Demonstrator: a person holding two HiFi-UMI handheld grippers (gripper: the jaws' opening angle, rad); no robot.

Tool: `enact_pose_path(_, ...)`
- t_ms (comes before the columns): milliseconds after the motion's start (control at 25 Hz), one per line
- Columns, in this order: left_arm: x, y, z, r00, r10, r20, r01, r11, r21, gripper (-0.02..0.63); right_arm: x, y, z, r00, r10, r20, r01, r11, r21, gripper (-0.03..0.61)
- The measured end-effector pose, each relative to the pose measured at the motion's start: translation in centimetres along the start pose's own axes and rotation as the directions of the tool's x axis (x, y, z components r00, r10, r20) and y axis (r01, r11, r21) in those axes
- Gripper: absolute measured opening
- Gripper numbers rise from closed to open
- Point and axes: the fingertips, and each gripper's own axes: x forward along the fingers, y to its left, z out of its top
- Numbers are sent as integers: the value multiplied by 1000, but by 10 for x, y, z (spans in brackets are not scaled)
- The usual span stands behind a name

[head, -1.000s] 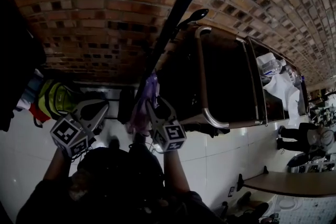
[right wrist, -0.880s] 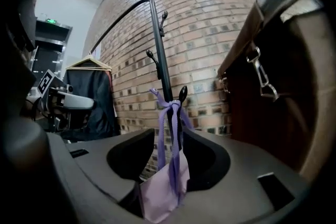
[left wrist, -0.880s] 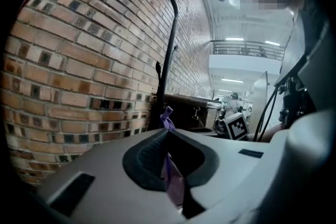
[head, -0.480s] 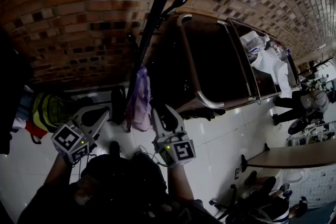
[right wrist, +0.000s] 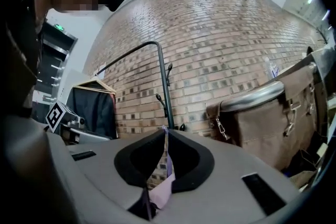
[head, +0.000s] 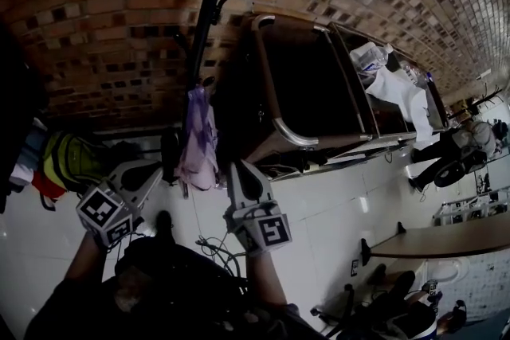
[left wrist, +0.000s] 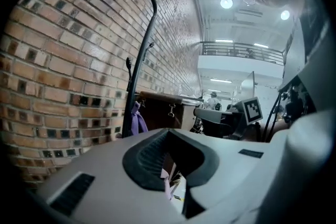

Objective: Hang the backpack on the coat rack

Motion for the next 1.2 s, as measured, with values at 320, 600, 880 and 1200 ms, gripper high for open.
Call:
enact_pose_path(320, -31, -114, -8, 998, 7, 56, -8, 1000, 17, 25, -124, 13, 15, 999, 3, 34, -5, 999, 42, 2)
enact_pose_path(600, -80, -204, -27, 998, 33, 60, -34, 999, 16, 26, -219, 46, 32, 996, 47, 70, -52, 996, 71, 0)
enact_pose_path(880, -132, -263, -32, 993, 88, 80, -89, 996, 19, 26, -278, 94, 34, 991, 136, 14, -136, 989, 56, -2)
enact_pose_path(1200, -175, -293, -22, 980, 151, 128, -158, 987, 41, 26, -294, 139, 44, 975, 223, -4, -223, 975, -8, -2)
